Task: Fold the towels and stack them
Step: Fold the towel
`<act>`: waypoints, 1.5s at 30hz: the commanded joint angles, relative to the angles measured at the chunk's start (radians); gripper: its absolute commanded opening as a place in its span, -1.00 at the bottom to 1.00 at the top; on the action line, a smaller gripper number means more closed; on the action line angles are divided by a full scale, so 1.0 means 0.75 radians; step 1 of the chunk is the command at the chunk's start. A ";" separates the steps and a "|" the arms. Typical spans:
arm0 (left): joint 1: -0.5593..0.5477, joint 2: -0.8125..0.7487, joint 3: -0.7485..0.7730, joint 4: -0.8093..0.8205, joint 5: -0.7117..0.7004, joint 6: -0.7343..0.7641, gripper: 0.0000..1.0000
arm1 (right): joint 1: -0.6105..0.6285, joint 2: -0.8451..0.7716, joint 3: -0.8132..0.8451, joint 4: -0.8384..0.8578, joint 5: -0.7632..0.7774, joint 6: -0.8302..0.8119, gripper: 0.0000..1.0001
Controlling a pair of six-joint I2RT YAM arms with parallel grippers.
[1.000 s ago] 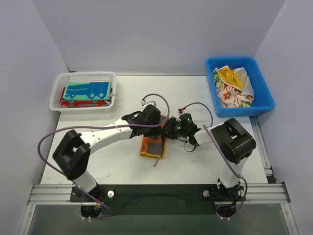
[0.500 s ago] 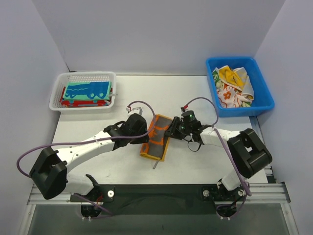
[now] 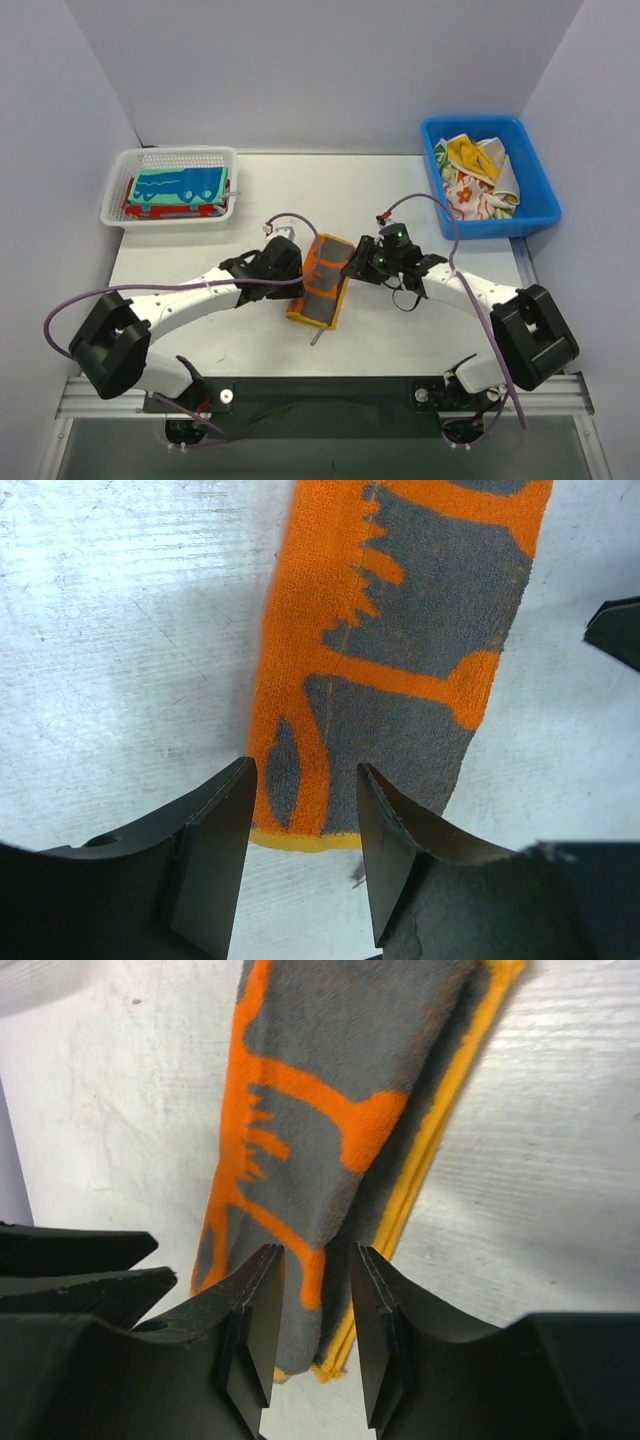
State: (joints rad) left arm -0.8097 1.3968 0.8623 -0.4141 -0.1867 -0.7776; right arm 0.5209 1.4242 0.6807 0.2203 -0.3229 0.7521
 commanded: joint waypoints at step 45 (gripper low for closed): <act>0.067 0.085 -0.160 0.636 0.425 0.164 -0.33 | -0.077 0.432 0.315 0.599 -0.424 0.199 -0.46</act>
State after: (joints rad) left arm -0.7704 1.4422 0.7570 -0.0757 0.0601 -0.6682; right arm 0.4644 1.6623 0.8673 0.5144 -0.5705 0.8181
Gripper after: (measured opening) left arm 0.345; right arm 0.268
